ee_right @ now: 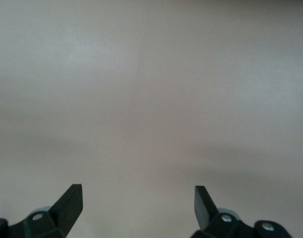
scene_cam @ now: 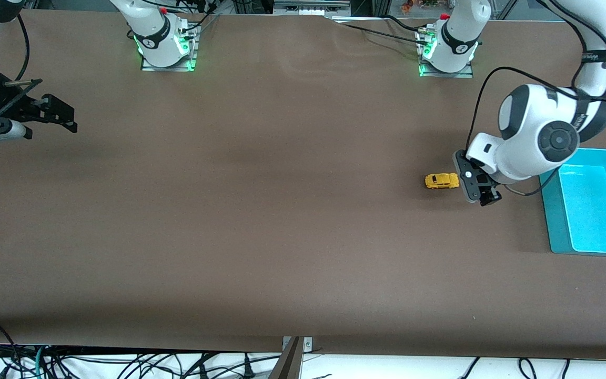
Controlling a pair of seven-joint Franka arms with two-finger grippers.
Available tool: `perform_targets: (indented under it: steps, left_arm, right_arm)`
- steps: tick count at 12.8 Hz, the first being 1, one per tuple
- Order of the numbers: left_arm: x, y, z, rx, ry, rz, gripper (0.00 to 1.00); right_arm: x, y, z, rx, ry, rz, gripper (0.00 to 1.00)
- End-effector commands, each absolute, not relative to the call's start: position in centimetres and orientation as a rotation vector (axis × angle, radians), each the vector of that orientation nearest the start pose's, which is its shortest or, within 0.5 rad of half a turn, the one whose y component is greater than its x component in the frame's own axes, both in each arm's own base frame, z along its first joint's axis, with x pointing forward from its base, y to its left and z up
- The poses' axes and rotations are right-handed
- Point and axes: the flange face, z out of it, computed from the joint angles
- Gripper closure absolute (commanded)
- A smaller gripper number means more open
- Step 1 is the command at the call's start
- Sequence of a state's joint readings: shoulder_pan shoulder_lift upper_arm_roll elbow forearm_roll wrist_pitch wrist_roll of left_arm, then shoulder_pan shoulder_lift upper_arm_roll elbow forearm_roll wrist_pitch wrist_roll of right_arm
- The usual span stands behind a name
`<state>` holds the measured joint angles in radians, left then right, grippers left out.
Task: Wind and store yellow beetle car
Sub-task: 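Lower the left gripper over the yellow car and close it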
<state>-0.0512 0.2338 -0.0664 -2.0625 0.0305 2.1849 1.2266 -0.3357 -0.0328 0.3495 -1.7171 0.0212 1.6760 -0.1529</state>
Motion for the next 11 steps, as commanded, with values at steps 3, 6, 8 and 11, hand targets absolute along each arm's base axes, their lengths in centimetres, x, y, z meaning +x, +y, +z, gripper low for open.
perform_targets:
  steps: [3, 6, 8, 11]
  left_arm:
    - [51.7, -7.4, 27.0, -2.314, 2.106, 0.04, 0.0]
    - [50.2, -8.2, 24.5, -2.263, 2.133, -0.012, 0.0]
    - [49.9, -8.5, 22.9, -2.217, 2.159, -0.034, 0.0]
    - [49.7, -8.6, 20.3, -2.215, 2.162, -0.058, 0.0]
  right_arm:
    - [55.1, 1.3, 57.9, -3.102, -0.256, 0.03, 0.0]
    - [55.0, 1.4, 57.5, -3.101, -0.255, 0.037, 0.0]
    - [55.0, 1.4, 57.5, -3.101, -0.255, 0.037, 0.0]
    - [55.0, 1.4, 57.5, -3.101, -0.255, 0.038, 0.0]
